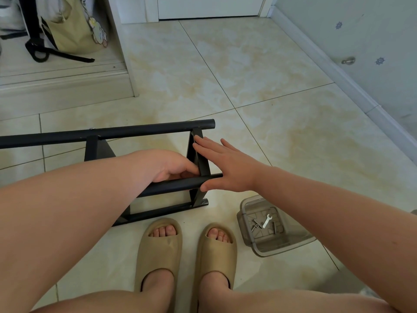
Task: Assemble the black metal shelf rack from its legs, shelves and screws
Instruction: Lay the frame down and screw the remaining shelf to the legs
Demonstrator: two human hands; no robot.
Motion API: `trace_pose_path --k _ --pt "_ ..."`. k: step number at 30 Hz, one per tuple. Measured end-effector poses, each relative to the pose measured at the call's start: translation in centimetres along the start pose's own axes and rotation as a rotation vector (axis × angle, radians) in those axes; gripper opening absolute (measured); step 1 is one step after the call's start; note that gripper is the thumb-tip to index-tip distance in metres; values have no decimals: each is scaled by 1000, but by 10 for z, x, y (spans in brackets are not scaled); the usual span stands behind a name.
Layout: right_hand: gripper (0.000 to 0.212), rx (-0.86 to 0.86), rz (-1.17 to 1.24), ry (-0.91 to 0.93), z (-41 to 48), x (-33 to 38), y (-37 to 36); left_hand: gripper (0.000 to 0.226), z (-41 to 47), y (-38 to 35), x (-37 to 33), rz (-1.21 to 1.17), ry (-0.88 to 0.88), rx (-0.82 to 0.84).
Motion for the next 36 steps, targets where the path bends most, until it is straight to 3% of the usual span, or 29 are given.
trace_pose_path --k 15,20,36 --pt "102 1 17 7 -1 2 -1 14 -6 -1 -2 -5 -36 -14" --pt "102 3 17 -1 -1 2 0 17 -2 -1 1 -114 8 49" --pt "103 -3 0 14 -1 2 -2 17 -5 -1 -3 -23 -13 22"
Point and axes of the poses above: each hand's wrist, its own z-axis towards the middle knuckle, its own y-axis out of the back of the hand, x = y × z, the point moved 1 cm from there along z, towards the middle knuckle, and after that the axes turned 10 degrees about z, right-handed, at the moved point
